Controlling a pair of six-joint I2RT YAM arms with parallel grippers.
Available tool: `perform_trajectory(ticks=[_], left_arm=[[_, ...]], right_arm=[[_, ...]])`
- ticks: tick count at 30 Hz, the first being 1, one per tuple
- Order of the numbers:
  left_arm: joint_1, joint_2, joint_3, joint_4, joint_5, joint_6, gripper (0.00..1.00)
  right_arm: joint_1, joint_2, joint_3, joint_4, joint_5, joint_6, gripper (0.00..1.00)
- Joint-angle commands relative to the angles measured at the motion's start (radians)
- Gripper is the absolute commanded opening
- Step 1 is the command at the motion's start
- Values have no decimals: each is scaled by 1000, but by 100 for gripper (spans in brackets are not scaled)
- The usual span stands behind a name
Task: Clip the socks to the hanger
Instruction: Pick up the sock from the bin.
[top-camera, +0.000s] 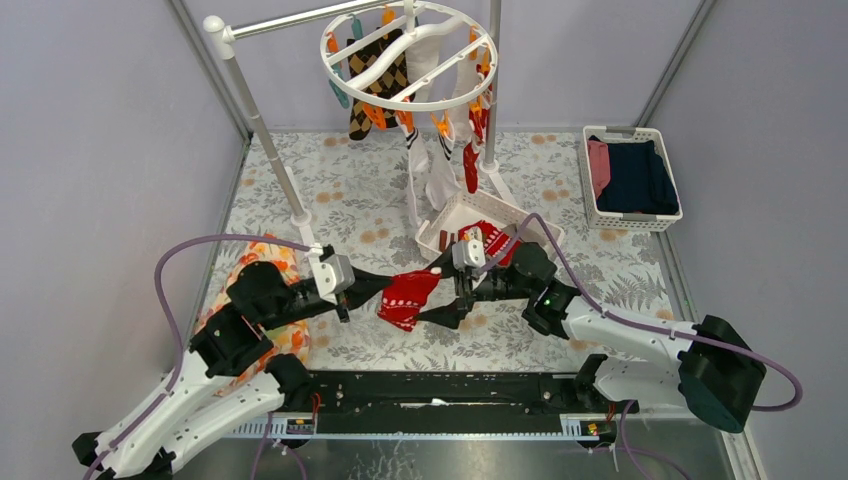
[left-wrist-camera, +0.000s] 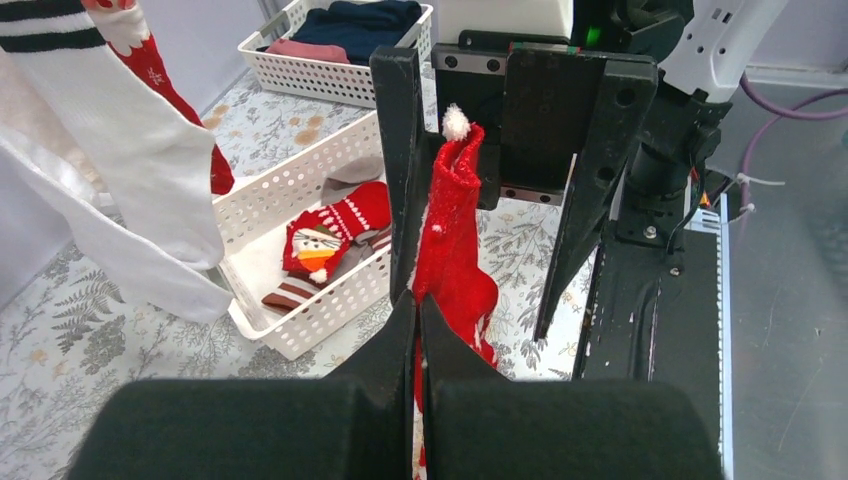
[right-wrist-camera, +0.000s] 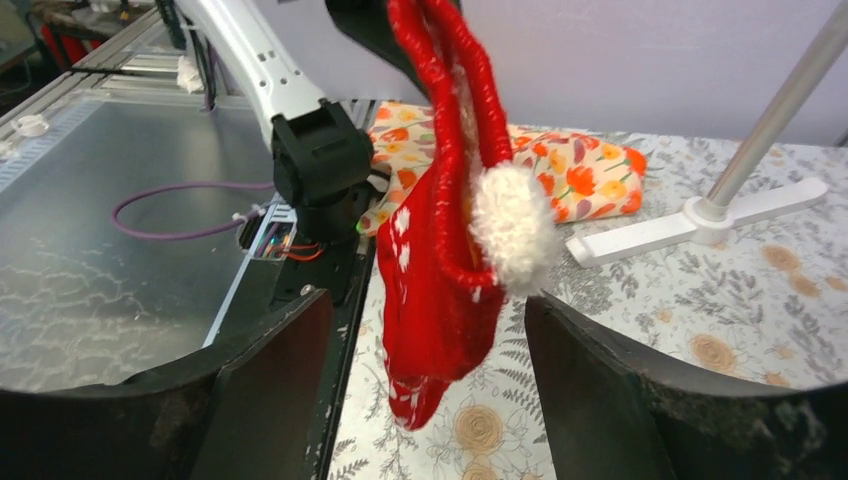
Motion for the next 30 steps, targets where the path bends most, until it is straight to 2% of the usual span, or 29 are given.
perform_trajectory(ticks=[1, 5, 14, 19, 24, 26, 30], left_arm=[[-4, -42, -54, 145, -34, -92, 0], [-4, -56, -82, 170, -38, -117, 0], [-4, -90, -126, 232, -70, -164, 0], [-4, -113, -163, 295, -90, -227, 0], [-4, -126, -193, 313, -95, -255, 0], [-4, -130, -202, 345, -97, -266, 0], [-4, -130, -217, 379, -119, -298, 0]], right_arm=[[10, -28, -27, 178, 77, 69, 77], [10, -39, -41, 246, 108, 121, 74], [9, -43, -56, 311, 117, 177, 56], [9, -31, -79, 378, 124, 207, 53], [9, -36, -90, 433, 138, 239, 46], [10, -34, -85, 432, 145, 247, 36], [10, -27, -80, 415, 180, 252, 7]])
